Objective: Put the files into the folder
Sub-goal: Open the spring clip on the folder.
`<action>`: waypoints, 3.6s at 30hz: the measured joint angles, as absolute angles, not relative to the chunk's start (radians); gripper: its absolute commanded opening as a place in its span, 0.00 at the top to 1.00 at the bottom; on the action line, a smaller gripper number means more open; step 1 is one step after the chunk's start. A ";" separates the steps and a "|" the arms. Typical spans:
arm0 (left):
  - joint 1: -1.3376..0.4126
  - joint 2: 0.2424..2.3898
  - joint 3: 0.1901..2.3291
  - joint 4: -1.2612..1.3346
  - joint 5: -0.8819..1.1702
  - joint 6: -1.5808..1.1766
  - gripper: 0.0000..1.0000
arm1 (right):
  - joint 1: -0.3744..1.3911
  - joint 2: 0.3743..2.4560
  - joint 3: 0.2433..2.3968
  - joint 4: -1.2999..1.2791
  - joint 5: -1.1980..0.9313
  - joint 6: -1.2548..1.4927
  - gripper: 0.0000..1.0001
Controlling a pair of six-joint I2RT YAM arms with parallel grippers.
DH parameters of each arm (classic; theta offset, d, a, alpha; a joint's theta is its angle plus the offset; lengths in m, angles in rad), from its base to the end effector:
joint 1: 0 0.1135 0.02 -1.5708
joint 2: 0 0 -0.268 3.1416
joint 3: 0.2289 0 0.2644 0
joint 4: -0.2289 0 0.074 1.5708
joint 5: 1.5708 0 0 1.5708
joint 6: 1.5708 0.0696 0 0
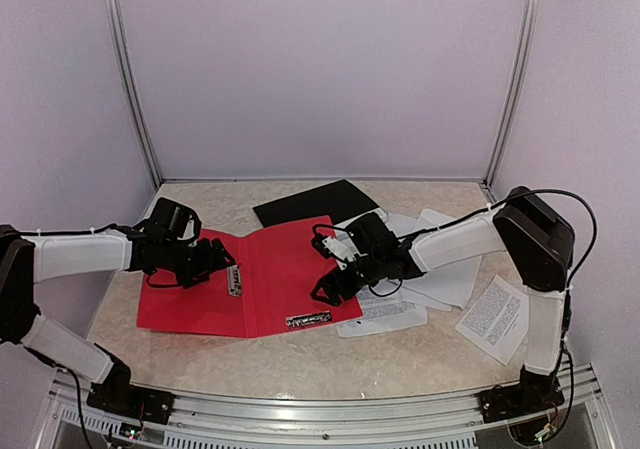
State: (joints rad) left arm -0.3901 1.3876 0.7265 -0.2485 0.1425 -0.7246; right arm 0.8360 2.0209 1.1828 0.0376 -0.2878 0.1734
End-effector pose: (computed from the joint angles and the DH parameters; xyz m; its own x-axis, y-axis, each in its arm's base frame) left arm 0.2728 -0.1229 0.1535 -0.8495 -0.3601 -0.3855 -0.1416 0.8596 -0.4910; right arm 0.2880 0.3482 0.1025 -0.6196 -0.4389 -0.6508 -0.7483 0.5807 0.3208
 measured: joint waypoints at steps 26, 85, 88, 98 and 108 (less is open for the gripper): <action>-0.619 1.538 0.620 0.298 0.624 -0.101 0.27 | 0.849 1.887 1.028 -0.017 -0.454 0.291 0.58; -0.866 1.731 0.605 0.394 0.280 0.368 0.66 | 0.875 1.932 1.050 -0.042 -0.486 0.320 0.86; -0.867 1.731 0.605 0.395 0.279 0.368 0.69 | 0.875 1.932 1.050 -0.044 -0.485 0.323 0.87; -0.868 1.731 0.605 0.399 0.285 0.368 0.77 | 0.875 1.933 1.051 -0.056 -0.469 0.334 0.89; -0.871 1.731 0.606 0.398 0.280 0.368 0.78 | 0.875 1.934 1.065 -0.060 -0.472 0.341 0.82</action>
State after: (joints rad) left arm -0.8715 1.7306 0.6056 0.3985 0.2802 0.3683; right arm 0.8749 1.9339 1.0645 -0.0605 -0.4725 0.3408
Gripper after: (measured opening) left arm 0.228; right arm 0.177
